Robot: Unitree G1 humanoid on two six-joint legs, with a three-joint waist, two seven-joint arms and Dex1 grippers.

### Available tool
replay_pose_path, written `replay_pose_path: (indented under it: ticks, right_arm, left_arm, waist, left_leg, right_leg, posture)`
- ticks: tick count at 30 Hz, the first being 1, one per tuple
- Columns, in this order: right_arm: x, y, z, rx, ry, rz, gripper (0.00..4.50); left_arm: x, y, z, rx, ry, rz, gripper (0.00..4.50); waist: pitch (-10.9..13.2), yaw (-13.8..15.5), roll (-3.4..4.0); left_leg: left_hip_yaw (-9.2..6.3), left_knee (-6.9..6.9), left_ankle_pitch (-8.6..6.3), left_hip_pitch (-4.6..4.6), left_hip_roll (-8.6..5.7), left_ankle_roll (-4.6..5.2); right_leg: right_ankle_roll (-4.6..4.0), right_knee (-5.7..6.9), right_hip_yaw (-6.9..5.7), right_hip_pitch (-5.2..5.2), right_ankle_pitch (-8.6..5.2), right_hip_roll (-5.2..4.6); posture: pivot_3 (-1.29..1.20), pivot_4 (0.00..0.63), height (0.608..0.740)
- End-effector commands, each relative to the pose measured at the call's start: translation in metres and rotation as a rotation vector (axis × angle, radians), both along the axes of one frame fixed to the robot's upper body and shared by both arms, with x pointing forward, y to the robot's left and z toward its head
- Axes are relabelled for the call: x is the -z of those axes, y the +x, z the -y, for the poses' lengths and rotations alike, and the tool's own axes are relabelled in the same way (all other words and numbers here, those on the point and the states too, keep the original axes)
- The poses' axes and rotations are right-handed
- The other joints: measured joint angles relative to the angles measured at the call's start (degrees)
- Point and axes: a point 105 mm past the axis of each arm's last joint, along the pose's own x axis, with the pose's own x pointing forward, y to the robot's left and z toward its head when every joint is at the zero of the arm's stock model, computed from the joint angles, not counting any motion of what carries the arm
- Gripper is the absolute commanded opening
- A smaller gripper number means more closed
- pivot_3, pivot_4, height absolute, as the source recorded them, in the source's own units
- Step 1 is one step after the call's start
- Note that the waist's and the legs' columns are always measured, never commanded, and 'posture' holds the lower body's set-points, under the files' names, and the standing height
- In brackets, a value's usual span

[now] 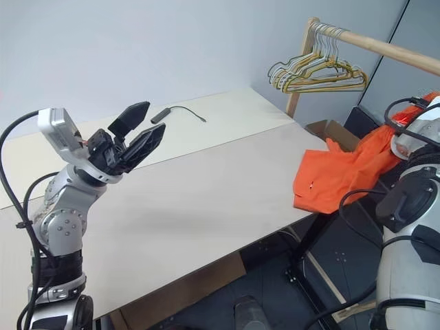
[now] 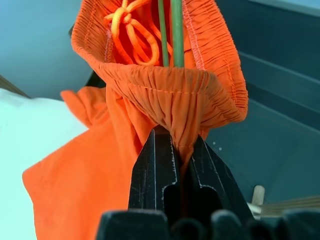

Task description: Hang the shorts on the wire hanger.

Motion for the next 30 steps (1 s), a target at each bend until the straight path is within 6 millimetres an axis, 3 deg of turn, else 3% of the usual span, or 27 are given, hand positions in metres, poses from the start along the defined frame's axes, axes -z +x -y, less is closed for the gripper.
replay_pose_path:
  ticks: [1,7,20,30]
  right_arm:
    - [-0.005,-0.005,0.009,0.052,0.016,0.050,0.00]
    - [0.000,-0.011,0.017,0.092,0.029,0.051,0.00]
    - [-0.019,-0.018,0.032,0.128,-0.002,0.121,0.00]
    - [-0.008,-0.013,0.024,0.076,-0.040,0.052,0.00]
  left_arm:
    - [-0.008,-0.010,0.003,0.023,-0.001,0.065,4.47]
    - [-0.006,-0.011,0.006,0.032,0.015,0.070,4.47]
    - [-0.006,-0.010,0.006,0.036,0.021,0.073,4.47]
    - [-0.006,-0.014,0.007,0.064,0.009,0.082,4.47]
  waist:
    - [0.0,0.0,0.00]
    - [0.0,0.2,0.00]
    - [0.0,0.4,0.03]
    - [0.0,0.4,0.04]
  left_leg:
    - [0.00,0.00,0.00,0.00,0.00,0.00]
    - [-0.01,0.00,0.01,0.00,0.00,-0.02]
    - [0.01,-0.04,0.01,0.00,0.00,-0.01]
    - [0.02,-0.03,0.01,0.00,0.00,-0.01]
  right_leg:
    - [0.00,0.01,0.01,0.00,0.00,0.00]
    - [0.00,-0.01,0.01,0.01,0.00,-0.01]
    - [0.01,-0.04,0.05,0.00,-0.01,0.00]
    - [0.03,-0.03,0.08,0.00,0.00,0.00]
  posture:
    - [-0.24,0.000,0.740]
    - [-0.24,0.000,0.740]
    - [-0.24,0.000,0.740]
    - [-0.24,0.000,0.740]
